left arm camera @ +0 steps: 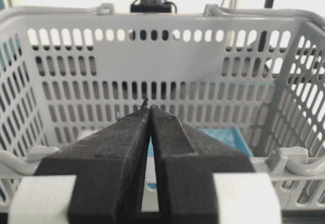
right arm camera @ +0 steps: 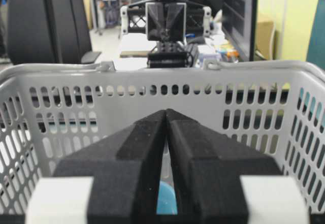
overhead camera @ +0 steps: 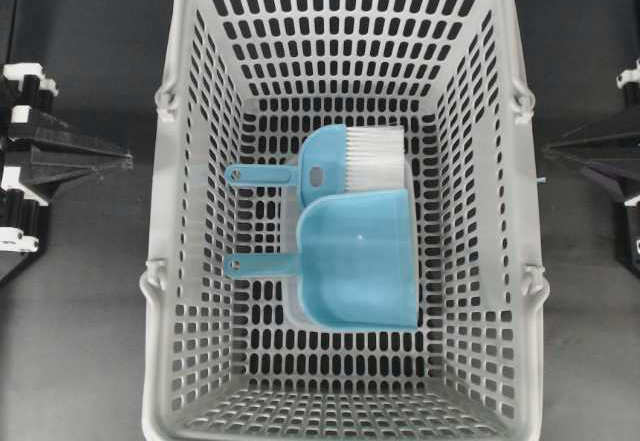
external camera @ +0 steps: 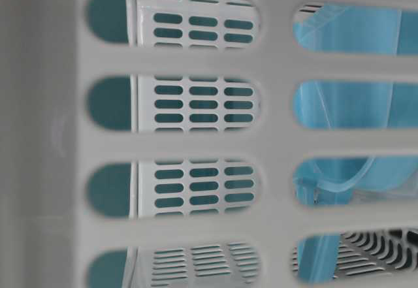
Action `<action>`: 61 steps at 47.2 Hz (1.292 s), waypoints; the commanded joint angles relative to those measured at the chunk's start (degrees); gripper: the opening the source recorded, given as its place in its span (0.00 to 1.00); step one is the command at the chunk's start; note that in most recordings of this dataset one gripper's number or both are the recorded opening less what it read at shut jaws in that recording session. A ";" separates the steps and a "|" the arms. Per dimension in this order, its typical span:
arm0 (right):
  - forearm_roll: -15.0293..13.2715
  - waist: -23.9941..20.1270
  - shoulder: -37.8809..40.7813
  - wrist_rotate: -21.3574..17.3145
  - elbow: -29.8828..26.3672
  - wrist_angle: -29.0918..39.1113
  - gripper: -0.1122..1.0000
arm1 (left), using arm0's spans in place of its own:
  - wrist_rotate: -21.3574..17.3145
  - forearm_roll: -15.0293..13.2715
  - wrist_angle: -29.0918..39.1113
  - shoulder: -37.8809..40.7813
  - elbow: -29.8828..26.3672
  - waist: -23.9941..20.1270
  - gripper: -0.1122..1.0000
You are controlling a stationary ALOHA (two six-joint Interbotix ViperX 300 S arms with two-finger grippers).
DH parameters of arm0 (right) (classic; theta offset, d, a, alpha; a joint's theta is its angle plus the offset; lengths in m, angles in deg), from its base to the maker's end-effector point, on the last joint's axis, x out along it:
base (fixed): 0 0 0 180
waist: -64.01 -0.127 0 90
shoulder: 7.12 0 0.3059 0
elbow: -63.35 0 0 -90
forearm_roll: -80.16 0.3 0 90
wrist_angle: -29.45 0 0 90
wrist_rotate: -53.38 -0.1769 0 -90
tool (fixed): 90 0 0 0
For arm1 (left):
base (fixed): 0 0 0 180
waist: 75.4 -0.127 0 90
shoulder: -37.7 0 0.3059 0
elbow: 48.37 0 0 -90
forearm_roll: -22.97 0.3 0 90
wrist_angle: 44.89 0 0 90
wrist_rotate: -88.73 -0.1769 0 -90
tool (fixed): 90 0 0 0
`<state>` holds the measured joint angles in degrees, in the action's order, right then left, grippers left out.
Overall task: Pick up the dustpan from the shopping basket with the left arm.
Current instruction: 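Move the left gripper over the basket toward the blue dustpan handle, then lower the open left gripper around the blue dustpan's handle base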
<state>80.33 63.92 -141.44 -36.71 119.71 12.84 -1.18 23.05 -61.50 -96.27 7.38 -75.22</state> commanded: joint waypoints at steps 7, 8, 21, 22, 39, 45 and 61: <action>0.62 -0.44 -0.18 -1.32 -0.97 1.49 0.10 | 1.41 2.46 12.39 1.49 -7.38 2.37 0.10; 0.62 -0.62 -0.26 -1.67 -0.97 1.85 0.10 | 1.41 2.46 13.97 1.67 -8.44 2.46 0.10; 0.62 -0.44 -1.23 -3.60 -1.05 10.99 0.10 | 1.49 2.46 37.71 8.26 -23.20 3.69 0.10; 0.62 -0.44 -1.32 -3.60 -1.05 11.60 0.10 | 1.49 2.46 39.46 9.05 -24.35 3.78 0.10; 0.62 -0.44 -3.87 -3.60 -2.64 16.61 0.24 | 0.70 2.46 59.06 24.08 -44.12 5.19 0.10; 0.62 -0.44 -5.10 -3.52 -2.90 17.49 0.49 | 0.70 2.46 61.52 29.71 -48.60 5.89 0.10; 0.62 -0.35 -5.89 -3.43 -2.99 18.63 0.72 | 0.35 2.46 73.21 42.10 -59.06 5.71 0.12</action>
<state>80.77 63.40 -147.59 -40.22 118.04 31.82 -0.83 25.34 8.73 -55.84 -48.34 -69.42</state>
